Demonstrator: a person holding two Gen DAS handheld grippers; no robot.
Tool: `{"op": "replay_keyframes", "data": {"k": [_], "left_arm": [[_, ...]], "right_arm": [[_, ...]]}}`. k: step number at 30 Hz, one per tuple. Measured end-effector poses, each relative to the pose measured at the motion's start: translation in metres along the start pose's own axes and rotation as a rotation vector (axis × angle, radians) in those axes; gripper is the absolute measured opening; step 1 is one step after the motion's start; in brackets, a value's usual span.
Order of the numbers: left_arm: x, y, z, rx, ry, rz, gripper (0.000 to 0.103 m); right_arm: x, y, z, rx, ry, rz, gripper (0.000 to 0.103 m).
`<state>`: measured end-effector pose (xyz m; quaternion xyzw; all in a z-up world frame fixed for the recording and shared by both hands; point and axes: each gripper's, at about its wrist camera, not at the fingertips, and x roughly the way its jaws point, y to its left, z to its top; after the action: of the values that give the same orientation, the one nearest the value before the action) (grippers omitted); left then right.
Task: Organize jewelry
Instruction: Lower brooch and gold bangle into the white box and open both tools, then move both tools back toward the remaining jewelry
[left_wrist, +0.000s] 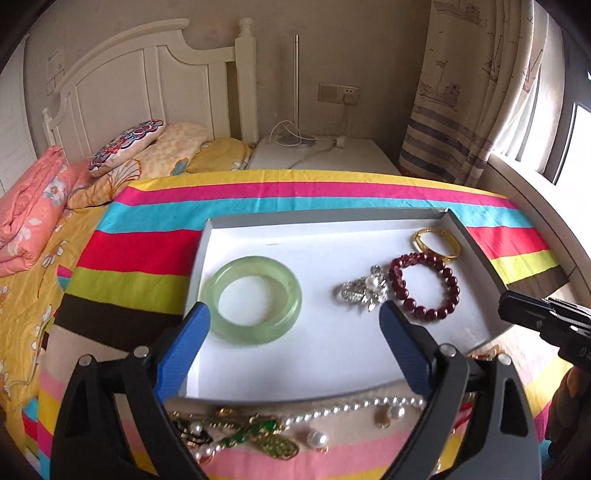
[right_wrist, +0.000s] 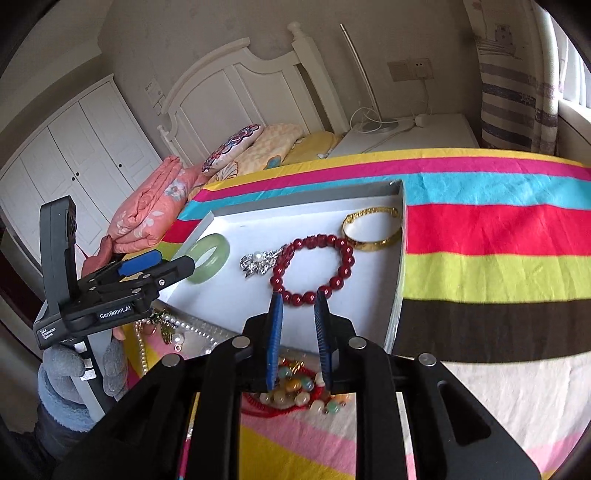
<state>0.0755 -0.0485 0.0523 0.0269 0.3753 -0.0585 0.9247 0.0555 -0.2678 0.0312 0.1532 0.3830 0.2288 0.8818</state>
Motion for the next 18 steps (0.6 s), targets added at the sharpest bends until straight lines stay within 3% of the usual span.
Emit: {"op": "replay_keyframes", "data": {"k": [8,14,18], "left_arm": [[-0.031,0.019,-0.040,-0.016,0.000,0.028,0.094],[-0.044,0.036,-0.071,-0.065,0.019,0.037,0.094],[-0.042,0.042,-0.092,-0.071,0.055,0.039,0.095]], "right_arm": [[-0.012,0.006,-0.029,0.042,-0.013,-0.019,0.026],[-0.020,0.010,-0.039,0.046,-0.047,-0.036,0.042],[-0.018,0.017,-0.041,0.011,-0.049,-0.064,0.058]]}}
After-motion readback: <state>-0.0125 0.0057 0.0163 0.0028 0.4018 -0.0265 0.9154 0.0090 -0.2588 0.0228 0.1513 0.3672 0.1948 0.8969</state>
